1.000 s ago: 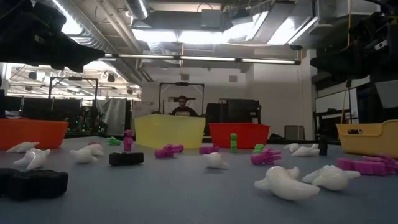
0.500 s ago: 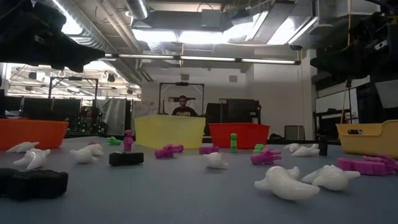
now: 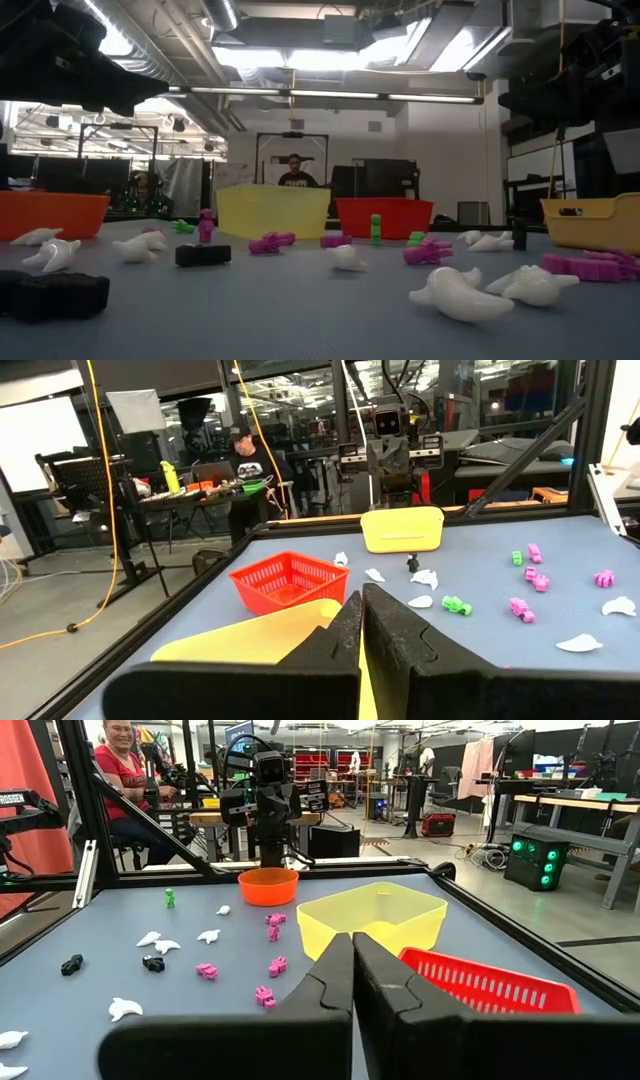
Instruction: Sort Halloween decoration
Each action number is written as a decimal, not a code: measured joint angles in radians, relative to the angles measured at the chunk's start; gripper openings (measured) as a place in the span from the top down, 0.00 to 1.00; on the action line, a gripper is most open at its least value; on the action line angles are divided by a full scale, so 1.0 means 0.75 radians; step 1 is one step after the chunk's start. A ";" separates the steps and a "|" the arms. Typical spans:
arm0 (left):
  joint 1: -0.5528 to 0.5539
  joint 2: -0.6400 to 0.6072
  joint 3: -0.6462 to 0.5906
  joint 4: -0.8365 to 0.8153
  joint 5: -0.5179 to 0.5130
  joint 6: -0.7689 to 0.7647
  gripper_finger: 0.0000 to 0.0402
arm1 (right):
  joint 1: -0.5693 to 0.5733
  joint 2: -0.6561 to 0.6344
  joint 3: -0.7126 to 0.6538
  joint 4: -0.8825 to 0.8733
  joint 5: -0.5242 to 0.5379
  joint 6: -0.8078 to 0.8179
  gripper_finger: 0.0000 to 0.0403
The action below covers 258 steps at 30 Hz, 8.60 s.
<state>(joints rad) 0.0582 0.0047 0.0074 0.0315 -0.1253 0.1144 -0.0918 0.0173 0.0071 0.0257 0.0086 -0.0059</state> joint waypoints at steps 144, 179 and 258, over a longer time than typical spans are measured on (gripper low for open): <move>0.000 0.001 0.000 0.015 -0.096 -0.174 1.00 | 0.001 1.660 0.678 -0.556 -0.272 -0.463 0.91; 0.000 0.002 0.000 0.015 -0.096 -0.174 1.00 | 0.000 1.659 1.253 -1.755 -0.232 -0.251 0.91; 0.000 0.002 0.000 0.015 -0.088 -0.175 1.00 | -0.075 1.691 1.161 -1.206 0.197 -0.210 0.55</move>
<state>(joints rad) 0.0586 0.0059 0.0074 0.0425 -0.1910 -0.0166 -0.1484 1.2858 0.8778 -0.8788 0.1562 -0.1635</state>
